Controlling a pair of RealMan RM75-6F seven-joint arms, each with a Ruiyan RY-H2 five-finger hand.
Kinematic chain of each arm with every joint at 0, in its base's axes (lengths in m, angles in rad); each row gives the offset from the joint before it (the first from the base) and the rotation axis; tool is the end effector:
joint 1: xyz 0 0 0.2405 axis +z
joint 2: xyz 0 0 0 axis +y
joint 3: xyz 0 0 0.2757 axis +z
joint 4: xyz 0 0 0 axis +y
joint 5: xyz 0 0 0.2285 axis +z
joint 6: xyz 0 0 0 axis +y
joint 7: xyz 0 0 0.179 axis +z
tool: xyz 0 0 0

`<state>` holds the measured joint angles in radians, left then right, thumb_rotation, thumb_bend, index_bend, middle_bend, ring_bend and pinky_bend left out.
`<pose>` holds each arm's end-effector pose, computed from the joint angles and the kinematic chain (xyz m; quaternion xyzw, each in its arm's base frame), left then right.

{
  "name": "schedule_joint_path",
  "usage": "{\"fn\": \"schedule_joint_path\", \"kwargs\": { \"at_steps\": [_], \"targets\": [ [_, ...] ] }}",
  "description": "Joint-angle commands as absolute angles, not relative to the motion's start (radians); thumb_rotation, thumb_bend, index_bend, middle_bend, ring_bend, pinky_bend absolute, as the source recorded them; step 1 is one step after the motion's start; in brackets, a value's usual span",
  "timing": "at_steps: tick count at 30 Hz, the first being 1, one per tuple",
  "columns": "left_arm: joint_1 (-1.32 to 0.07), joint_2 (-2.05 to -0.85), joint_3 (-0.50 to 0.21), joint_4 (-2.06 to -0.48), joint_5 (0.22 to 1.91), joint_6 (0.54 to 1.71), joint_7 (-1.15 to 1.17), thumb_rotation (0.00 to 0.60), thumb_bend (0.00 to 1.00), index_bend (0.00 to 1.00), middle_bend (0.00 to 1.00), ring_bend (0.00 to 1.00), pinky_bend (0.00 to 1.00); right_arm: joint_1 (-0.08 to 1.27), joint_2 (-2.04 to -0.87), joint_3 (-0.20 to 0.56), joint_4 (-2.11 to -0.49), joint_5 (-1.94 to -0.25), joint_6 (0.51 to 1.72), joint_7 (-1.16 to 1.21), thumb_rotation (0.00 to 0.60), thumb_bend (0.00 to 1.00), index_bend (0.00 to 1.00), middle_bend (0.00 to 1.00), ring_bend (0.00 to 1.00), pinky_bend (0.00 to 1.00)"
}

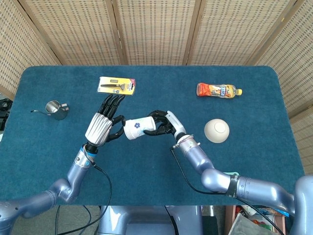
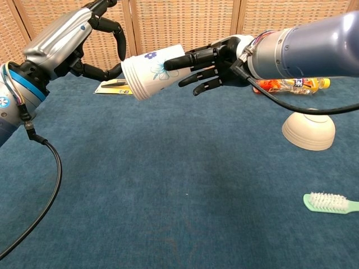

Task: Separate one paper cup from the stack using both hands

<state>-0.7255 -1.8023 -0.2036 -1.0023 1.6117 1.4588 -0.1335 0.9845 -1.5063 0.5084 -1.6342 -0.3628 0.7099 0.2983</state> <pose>-0.1199 0.3967 -0.0204 -0.6388 -0.2293 -0.6277 0.3814 -0.0301 -0.4365 -0.0390 0.3814 -0.7919 0.4615 0.1207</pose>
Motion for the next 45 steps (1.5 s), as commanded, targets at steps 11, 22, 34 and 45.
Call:
{"fn": "schedule_joint_path", "kwargs": {
  "at_steps": [11,22,34,45],
  "targets": [
    [-0.711,-1.784,-0.196,-0.993,1.595,1.46,-0.14,0.6,0.53,0.73,0.0,0.0,0.0,0.969,-1.475,0.516,-1.639,-0.367,0.715,0.301,0.6,0.51,0.54,0.59,0.45,0.65],
    [-0.652,-1.746,-0.172,-0.95,1.582,1.504,-0.194,0.6,0.53,0.73,0.0,0.0,0.0,0.948,-1.454,0.508,-1.614,-0.378,0.709,0.308,0.6,0.51,0.54,0.59,0.45,0.65],
    [-0.597,-1.536,-0.094,-1.003,1.557,1.362,-0.157,0.6,0.53,0.73,0.0,0.0,0.0,0.937,-1.506,0.385,-1.475,-0.536,0.796,0.179,0.6,0.51,0.54,0.59,0.45,0.65],
    [-0.645,-1.32,-0.064,-1.165,1.496,1.104,0.044,0.6,0.53,0.71,0.0,0.0,0.0,0.909,-1.542,0.305,-1.399,-0.731,0.886,0.073,0.6,0.51,0.54,0.58,0.45,0.65]
  ]
}}
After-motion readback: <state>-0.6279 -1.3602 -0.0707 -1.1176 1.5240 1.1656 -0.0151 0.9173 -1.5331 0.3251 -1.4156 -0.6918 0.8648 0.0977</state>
